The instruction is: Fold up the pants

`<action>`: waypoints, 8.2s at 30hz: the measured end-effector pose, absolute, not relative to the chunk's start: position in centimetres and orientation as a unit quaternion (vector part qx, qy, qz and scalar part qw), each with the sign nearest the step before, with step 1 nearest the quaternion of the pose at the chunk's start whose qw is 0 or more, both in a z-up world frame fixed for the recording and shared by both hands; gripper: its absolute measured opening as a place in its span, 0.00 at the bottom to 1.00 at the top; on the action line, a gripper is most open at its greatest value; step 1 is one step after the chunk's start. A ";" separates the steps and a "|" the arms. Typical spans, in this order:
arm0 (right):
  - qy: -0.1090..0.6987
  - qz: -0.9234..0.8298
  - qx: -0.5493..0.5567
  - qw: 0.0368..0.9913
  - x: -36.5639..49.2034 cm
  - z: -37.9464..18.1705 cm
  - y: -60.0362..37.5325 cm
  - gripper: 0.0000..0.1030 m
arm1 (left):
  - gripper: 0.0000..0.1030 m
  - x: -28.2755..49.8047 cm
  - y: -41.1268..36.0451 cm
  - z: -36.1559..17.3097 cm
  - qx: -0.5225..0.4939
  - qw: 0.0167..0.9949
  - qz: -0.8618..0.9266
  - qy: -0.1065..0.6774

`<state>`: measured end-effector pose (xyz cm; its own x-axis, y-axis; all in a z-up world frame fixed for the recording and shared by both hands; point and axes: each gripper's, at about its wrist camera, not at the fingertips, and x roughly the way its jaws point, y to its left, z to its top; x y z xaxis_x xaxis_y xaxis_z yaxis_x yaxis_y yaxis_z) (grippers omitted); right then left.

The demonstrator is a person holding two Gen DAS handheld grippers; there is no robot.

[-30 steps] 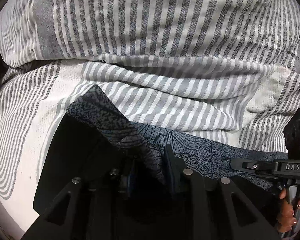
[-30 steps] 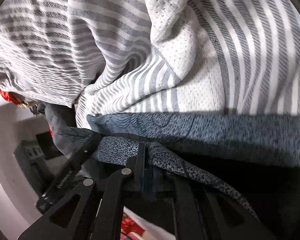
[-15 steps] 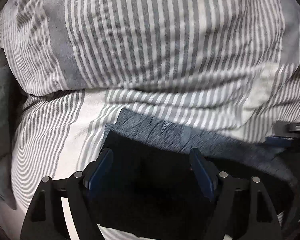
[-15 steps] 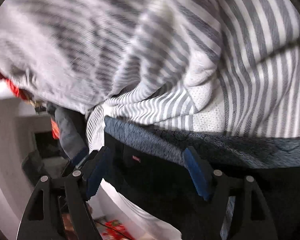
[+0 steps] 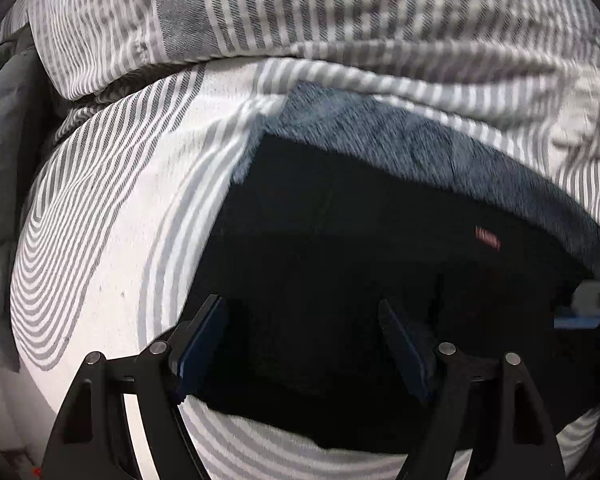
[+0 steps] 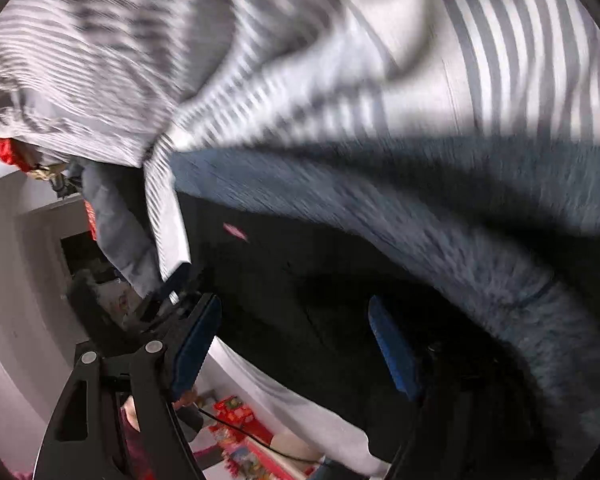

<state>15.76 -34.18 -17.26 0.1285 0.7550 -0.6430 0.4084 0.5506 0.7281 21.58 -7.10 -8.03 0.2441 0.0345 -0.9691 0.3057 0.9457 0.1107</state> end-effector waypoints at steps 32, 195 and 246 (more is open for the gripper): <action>0.540 -0.064 0.423 0.725 -8.5 -7.0 -38.0 0.83 | 0.77 5.9 -18.2 -1.7 0.205 0.733 -0.284 0.583; 0.581 -0.166 0.237 0.761 -14.5 -4.5 -70.4 0.74 | 0.89 0.6 -38.0 -4.4 0.210 0.769 -0.126 0.591; 0.610 0.130 0.377 0.685 -1.6 -13.3 -30.8 0.04 | 0.92 13.7 -14.4 -9.6 0.208 0.801 -0.128 0.546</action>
